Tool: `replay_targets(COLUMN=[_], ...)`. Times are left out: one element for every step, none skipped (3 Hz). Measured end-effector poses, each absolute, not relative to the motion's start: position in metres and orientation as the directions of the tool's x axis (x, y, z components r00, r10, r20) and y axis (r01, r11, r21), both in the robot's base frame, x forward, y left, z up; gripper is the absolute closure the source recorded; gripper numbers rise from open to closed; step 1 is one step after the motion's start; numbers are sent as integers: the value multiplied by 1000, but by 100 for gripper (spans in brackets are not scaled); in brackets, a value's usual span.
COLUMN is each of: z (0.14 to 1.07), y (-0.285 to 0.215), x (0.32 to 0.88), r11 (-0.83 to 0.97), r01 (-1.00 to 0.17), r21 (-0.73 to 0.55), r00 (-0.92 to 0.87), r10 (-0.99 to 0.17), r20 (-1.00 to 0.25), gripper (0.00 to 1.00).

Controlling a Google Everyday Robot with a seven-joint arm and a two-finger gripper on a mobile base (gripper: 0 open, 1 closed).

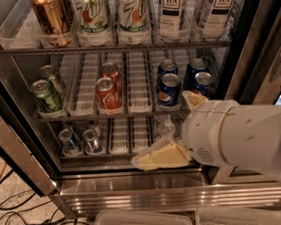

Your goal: Pick blue plastic bottle from top shelf of fridge

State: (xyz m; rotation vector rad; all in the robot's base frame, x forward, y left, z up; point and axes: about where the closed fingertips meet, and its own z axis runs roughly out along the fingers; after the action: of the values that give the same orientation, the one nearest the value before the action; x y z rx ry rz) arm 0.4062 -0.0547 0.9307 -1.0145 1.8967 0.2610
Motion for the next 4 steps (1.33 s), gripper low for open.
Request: replay_targets(z=[927, 947, 968, 962], y=[-49, -62, -82, -86], x=[436, 484, 506, 502], r11=[684, 769, 811, 806], r01=[-682, -600, -566, -566], r21=[-258, -221, -146, -174], r00=[-156, -105, -40, -3], r10=[-481, -350, -204, -213], r20=[-863, -931, -978, -977], gripper=[0, 0, 0, 0])
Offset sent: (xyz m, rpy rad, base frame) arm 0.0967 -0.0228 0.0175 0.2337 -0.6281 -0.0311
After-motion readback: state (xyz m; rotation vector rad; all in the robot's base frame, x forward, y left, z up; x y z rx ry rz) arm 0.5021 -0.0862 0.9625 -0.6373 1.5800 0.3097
